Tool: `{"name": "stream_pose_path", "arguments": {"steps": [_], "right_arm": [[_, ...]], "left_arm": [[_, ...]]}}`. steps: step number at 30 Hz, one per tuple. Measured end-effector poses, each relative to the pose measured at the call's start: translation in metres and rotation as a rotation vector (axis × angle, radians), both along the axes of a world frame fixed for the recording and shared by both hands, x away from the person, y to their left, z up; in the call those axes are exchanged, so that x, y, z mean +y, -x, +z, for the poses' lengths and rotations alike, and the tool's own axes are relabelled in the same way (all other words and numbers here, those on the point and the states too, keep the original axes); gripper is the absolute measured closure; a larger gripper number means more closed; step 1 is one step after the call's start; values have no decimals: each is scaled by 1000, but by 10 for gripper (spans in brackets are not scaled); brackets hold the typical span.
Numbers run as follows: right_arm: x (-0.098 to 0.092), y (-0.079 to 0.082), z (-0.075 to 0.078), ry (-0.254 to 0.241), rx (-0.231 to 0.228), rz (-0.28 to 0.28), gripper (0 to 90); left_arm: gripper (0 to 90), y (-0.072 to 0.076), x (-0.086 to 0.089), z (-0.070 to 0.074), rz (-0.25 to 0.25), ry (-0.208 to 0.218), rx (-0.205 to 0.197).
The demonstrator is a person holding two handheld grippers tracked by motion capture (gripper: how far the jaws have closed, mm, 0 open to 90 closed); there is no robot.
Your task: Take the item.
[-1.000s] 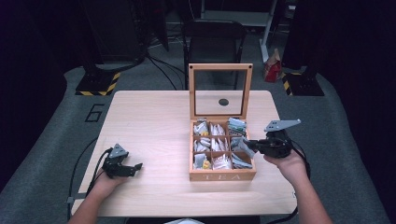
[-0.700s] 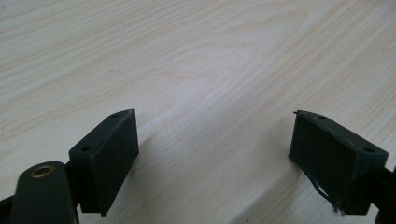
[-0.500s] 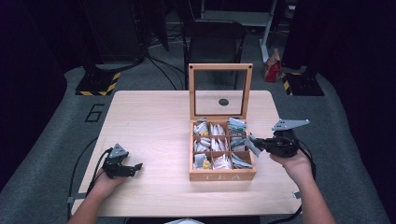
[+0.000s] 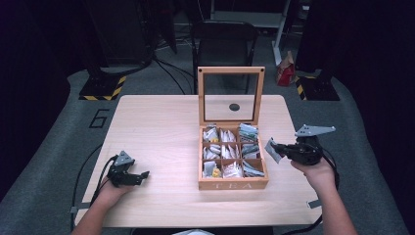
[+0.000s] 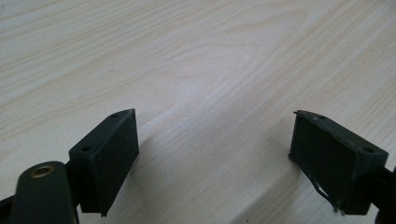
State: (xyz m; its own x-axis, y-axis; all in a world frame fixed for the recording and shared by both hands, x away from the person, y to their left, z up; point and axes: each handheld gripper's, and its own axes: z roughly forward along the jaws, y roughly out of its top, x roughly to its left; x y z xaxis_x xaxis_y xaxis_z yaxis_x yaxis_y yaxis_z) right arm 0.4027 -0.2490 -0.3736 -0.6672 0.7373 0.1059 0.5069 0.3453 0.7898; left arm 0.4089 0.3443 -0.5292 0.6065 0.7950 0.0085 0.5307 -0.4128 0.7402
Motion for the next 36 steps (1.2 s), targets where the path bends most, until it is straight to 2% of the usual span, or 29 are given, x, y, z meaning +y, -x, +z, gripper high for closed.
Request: {"name": "stream_pose_path", "arguments": {"steps": [16,36], "right_arm": [[-26,2,-9,3,-12,-80,894],[-32,3,-30,16,-19,-129,895]], "left_arm": [[149,-1,0,0,1,-6,-5],[149,-1,0,0,0,-9,-6]]}}
